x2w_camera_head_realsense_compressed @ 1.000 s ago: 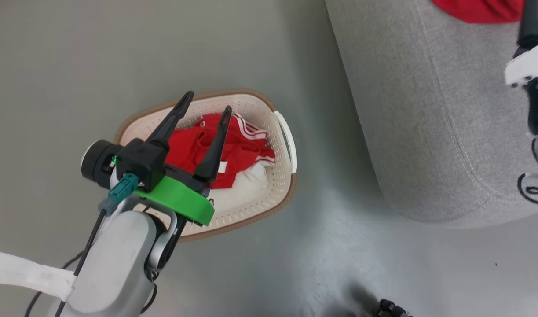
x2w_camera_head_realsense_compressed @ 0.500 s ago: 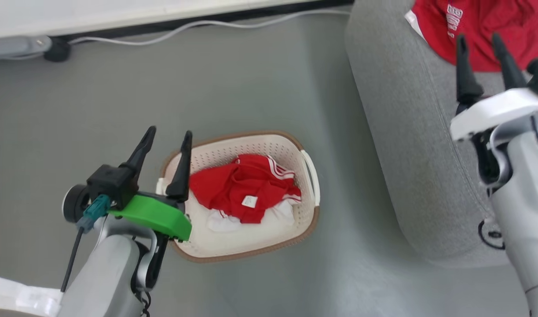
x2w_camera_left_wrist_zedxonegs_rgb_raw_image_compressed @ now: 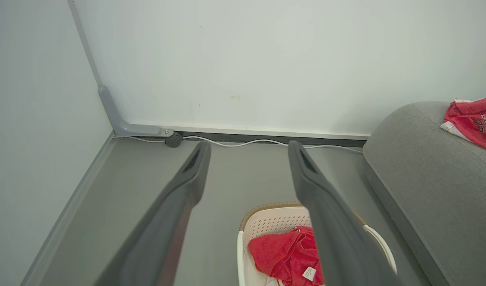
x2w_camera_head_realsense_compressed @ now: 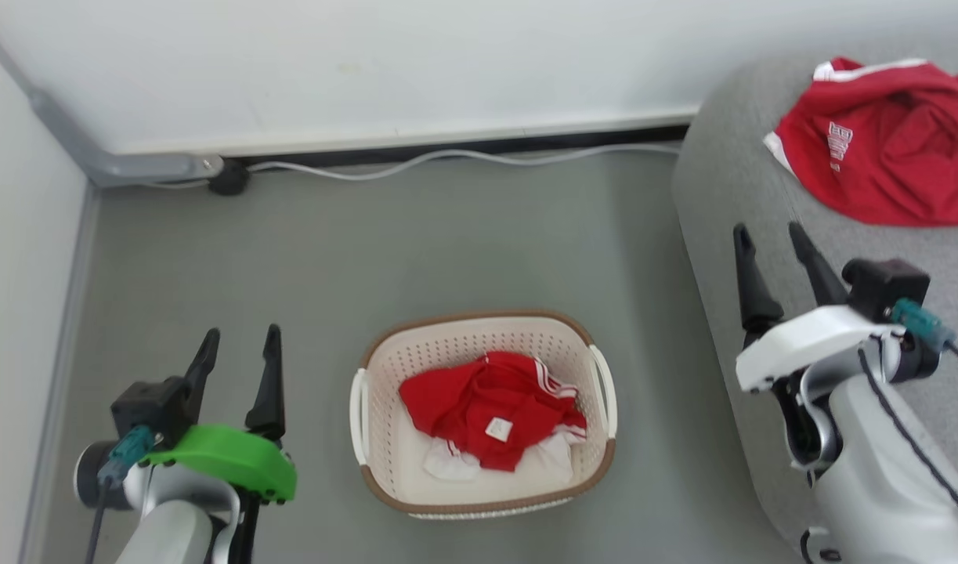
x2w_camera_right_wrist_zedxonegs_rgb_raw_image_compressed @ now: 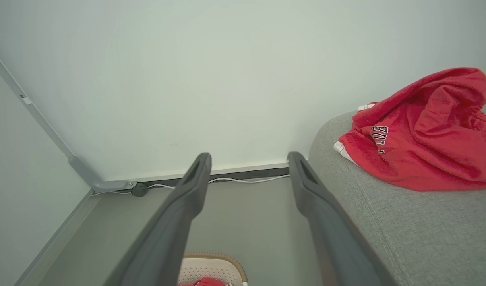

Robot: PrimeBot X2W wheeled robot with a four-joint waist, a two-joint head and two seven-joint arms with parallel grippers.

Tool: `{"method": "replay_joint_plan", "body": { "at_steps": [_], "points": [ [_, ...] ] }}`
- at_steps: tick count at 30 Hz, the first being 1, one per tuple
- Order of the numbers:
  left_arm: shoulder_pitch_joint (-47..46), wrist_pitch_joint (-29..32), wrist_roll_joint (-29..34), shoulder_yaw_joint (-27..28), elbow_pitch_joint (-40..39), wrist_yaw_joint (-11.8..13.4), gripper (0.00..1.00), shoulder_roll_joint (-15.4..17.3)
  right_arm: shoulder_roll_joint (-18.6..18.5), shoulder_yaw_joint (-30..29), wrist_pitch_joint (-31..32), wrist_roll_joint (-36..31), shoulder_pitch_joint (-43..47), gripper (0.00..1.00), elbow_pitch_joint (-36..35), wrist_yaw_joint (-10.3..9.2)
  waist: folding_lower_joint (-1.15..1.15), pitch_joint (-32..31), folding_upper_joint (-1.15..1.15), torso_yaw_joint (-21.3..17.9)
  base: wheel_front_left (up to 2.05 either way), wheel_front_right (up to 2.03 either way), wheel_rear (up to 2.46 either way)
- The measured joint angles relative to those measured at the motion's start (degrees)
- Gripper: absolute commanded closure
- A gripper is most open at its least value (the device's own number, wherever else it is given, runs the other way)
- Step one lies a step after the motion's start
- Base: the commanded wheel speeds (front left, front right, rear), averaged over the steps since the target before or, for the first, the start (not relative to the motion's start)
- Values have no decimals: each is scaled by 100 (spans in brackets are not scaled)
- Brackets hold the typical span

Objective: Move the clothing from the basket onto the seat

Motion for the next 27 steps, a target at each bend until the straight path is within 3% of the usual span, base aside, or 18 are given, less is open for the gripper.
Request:
{"method": "replay_joint_plan", "body": {
  "at_steps": [13,27],
  "points": [
    [769,0,32,472,-305,69,0,149,193,107,0,-199,927,0,-576,-243,0,-742,0,375,0,0,0],
    [1242,0,90,714,-578,69,0,157,287,109,0,-250,1547,0,-1065,-345,0,-829,0,312,0,0,0]
  ]
}}
